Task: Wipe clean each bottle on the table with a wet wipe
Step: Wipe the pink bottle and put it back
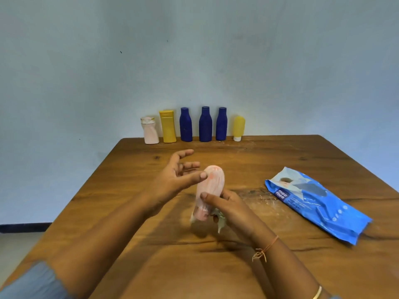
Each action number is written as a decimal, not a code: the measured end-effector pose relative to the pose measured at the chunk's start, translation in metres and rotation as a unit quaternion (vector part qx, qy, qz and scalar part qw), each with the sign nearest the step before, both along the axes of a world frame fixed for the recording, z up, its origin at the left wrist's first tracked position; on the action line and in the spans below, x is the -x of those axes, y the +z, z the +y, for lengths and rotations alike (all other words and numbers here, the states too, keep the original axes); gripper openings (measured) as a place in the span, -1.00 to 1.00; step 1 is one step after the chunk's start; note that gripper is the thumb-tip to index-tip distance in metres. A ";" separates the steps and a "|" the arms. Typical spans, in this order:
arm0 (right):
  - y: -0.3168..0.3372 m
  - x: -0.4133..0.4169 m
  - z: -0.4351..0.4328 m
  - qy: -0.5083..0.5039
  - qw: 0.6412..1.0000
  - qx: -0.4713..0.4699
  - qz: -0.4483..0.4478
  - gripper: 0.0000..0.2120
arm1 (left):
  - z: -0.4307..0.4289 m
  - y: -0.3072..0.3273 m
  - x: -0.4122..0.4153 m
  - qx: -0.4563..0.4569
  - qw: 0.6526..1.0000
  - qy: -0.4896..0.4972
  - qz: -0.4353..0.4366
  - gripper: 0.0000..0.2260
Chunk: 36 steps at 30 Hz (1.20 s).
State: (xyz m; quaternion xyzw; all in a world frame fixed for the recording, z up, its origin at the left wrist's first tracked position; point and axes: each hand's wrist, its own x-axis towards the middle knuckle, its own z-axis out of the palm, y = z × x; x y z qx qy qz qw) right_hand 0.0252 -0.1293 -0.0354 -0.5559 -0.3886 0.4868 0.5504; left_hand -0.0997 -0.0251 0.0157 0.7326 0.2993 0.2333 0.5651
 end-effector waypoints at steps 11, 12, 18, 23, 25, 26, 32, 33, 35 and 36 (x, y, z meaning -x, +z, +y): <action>-0.009 0.018 0.003 -0.066 0.983 0.033 0.171 -0.76 | -0.048 -0.087 0.023 -0.047 0.990 0.120 -0.053 -0.49; -0.010 0.019 0.004 -0.067 0.982 0.040 0.175 -0.75 | -0.048 -0.088 0.023 -0.039 0.989 0.128 -0.066 -0.52; -0.017 0.016 0.004 -0.037 0.969 0.079 0.232 -0.74 | -0.039 -0.099 0.028 0.028 0.971 0.192 -0.142 -0.72; -0.014 -0.001 0.005 -0.230 0.955 0.088 0.167 -0.81 | -0.032 -0.102 0.038 0.032 0.965 0.215 -0.149 -0.76; -0.007 -0.005 0.004 -0.268 0.954 0.067 0.114 -0.85 | -0.030 -0.104 0.038 0.022 0.969 0.206 -0.133 -0.76; -0.003 -0.005 0.004 -0.267 0.958 0.050 0.088 -0.84 | -0.030 -0.106 0.038 0.019 0.972 0.200 -0.124 -0.75; 0.011 0.012 0.007 -0.188 0.972 -0.009 -0.138 -0.80 | -0.030 -0.109 0.039 0.027 0.979 0.175 -0.098 -0.73; 0.009 0.014 0.009 -0.168 0.968 -0.002 -0.185 -0.81 | -0.030 -0.108 0.039 0.031 0.980 0.173 -0.098 -0.73; 0.002 0.017 0.014 -0.105 0.954 0.037 -0.279 -0.81 | -0.030 -0.108 0.038 0.034 0.980 0.170 -0.096 -0.72; -0.002 0.018 0.016 -0.067 0.946 0.059 -0.312 -0.77 | -0.030 -0.109 0.038 0.034 0.980 0.168 -0.098 -0.72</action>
